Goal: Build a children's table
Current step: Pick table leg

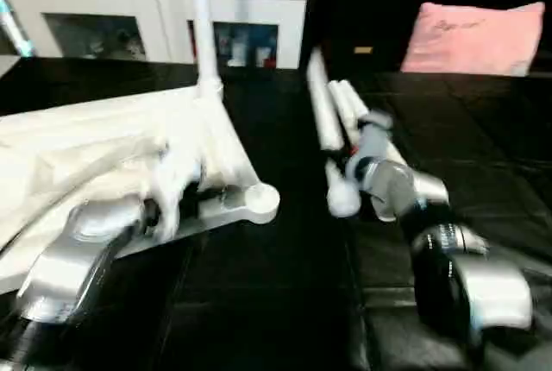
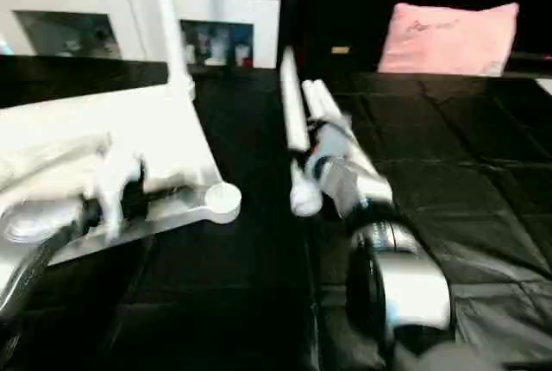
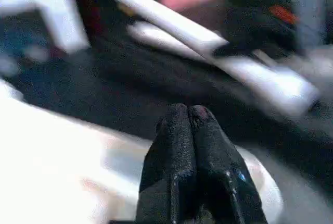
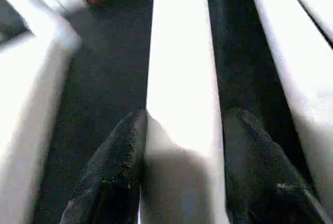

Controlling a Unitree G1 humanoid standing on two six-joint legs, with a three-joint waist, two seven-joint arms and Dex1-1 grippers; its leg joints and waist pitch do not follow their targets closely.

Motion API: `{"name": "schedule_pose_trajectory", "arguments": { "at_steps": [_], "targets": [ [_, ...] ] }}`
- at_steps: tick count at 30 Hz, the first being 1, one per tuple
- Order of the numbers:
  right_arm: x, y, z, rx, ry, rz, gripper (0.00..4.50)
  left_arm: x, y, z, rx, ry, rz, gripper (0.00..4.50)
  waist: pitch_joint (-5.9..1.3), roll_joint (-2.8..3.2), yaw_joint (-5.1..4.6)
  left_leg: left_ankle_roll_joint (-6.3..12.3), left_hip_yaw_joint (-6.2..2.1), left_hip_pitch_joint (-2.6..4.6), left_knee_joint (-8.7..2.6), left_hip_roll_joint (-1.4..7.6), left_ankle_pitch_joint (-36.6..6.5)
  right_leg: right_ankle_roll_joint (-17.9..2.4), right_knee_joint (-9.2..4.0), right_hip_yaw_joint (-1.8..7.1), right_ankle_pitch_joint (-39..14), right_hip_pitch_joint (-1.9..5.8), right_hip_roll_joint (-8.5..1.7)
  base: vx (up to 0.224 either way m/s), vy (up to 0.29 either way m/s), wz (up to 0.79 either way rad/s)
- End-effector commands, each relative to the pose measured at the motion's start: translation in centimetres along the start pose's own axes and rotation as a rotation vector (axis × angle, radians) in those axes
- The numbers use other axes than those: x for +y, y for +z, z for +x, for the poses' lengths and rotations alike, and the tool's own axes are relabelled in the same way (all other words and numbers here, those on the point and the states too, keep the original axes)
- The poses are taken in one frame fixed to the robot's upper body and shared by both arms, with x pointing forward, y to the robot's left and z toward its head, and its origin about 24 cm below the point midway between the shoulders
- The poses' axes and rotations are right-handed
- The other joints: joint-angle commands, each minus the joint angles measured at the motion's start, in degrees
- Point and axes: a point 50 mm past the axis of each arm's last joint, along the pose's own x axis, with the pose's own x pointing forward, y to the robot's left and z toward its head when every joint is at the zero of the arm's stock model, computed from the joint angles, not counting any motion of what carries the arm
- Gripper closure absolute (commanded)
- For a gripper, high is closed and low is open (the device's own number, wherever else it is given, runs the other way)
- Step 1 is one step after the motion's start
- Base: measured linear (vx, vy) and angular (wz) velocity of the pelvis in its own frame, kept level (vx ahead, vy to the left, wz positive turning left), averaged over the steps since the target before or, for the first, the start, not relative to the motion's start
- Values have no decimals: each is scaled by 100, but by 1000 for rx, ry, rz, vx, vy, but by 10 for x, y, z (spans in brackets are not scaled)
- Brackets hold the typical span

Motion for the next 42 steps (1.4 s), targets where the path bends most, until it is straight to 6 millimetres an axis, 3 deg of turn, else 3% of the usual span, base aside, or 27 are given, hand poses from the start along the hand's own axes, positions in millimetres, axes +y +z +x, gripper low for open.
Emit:
{"name": "schedule_pose_trajectory", "arguments": {
  "at_steps": [1, 3, 4, 6, 7, 8, 9, 10, 15, 19, 27, 28, 33, 38, 39, 40, 42],
  "targets": [
    [11, 13, -3, -73, 117, 59, 268, 6, 2, 4, -9, 62, -25, 450, -417, 96, -5, -392, 19, 186, -422, 20, -1542, -1060, -416, 94, -264, 218, -175, 0, 0, 0],
    [12, 14, -4, -80, 132, 65, 268, 6, 2, 4, -13, 62, -31, 430, -429, 79, -20, -370, 7, 135, -421, 15, -1300, -1095, -392, 78, -137, 256, -193, 0, 0, 0],
    [20, 16, -11, -113, 263, 101, 268, 4, 10, 12, -68, 51, -128, 409, -438, 68, -4, -286, 44, 175, -382, 17, -1185, -1171, -395, 94, 65, 234, -178, 0, 0, 0],
    [26, 17, -18, -132, 378, 127, 269, 2, 17, 20, -120, 43, -211, 406, -449, 56, 25, -193, 38, 155, -378, 19, -959, -1231, -378, 85, 387, 262, -174, 0, 0, 0],
    [35, 17, -28, -145, 521, 176, 269, -2, 27, 28, -173, 24, -304, 395, -446, 38, 12, -153, 51, 157, -378, 7, -947, -1262, -377, 83, 449, 270, -153, 0, 0, 0],
    [39, 18, -33, -150, 586, 200, 269, -3, 32, 33, -198, 19, -343, 380, -454, 55, 67, -76, 53, 198, -355, 23, -946, -1324, -377, 89, 597, 264, -159, 0, 0, 0],
    [40, 18, -35, -153, 601, 202, 269, -4, 33, 34, -204, 19, -353, 368, -448, 36, 74, -37, 26, 150, -385, 30, -923, -1364, -383, 63, 535, 280, -182, 0, 0, 0],
    [46, 20, -44, -163, 701, 215, 269, -6, 43, 43, -253, 8, -421, 363, -431, -18, 78, -39, 52, 168, -387, 24, -1003, -1356, -410, 74, 341, 278, -178, 0, 0, 0],
    [57, 21, -57, -164, 843, 200, 269, -18, 67, 59, -372, -96, -581, 325, -395, -34, 106, -133, 60, 162, -399, 31, -1151, -1200, -485, 94, -400, 263, -220, 0, 0, 0],
    [65, 21, -67, -152, 932, 183, 269, -29, 83, 66, -403, -199, -664, 292, -397, -38, 114, -138, 48, 148, -399, 25, -1054, -1166, -489, 85, -379, 260, -208, 0, 0, 0],
    [68, 17, -69, -119, 924, 118, 269, -38, 92, 65, -439, -282, -707, 292, -395, -53, 116, -147, 40, 145, -401, 31, -997, -1089, -504, 81, -458, 263, -214, 0, 0, 0],
    [68, 17, -68, -114, 918, 105, 269, -38, 93, 64, -441, -286, -707, 319, -398, -66, 122, -143, 43, 142, -398, 33, -941, -1056, -500, 84, -429, 266, -214, 0, 0, 0],
    [69, 17, -66, -112, 891, 73, 270, -40, 94, 64, -448, -296, -713, 341, -392, -71, 125, -148, 46, 141, -401, 32, -949, -1036, -506, 85, -437, 260, -214, 0, 0, 0],
    [70, 17, -63, -109, 865, 41, 270, -44, 95, 63, -440, -312, -714, 395, -396, -76, 142, -143, 43, 137, -399, 33, -873, -1014, -492, 84, -304, 269, -212, 0, 0, 0],
    [71, 17, -63, -109, 857, 31, 270, -45, 95, 63, -434, -322, -724, 395, -395, -63, 140, -153, 40, 134, -399, 33, -869, -1013, -489, 84, -292, 270, -214, 0, 0, 0],
    [71, 17, -62, -107, 849, 17, 270, -45, 94, 63, -427, -330, -728, 357, -396, -68, 134, -165, 42, 137, -396, 31, -838, -1027, -484, 81, -243, 269, -209, 0, 0, 0],
    [71, 17, -62, -102, 841, -5, 270, -45, 94, 62, -424, -335, -734, 356, -399, -63, 138, -179, 45, 139, -391, 26, -833, -1050, -482, 83, -222, 270, -210, 0, 0, 0]
  ]
}}
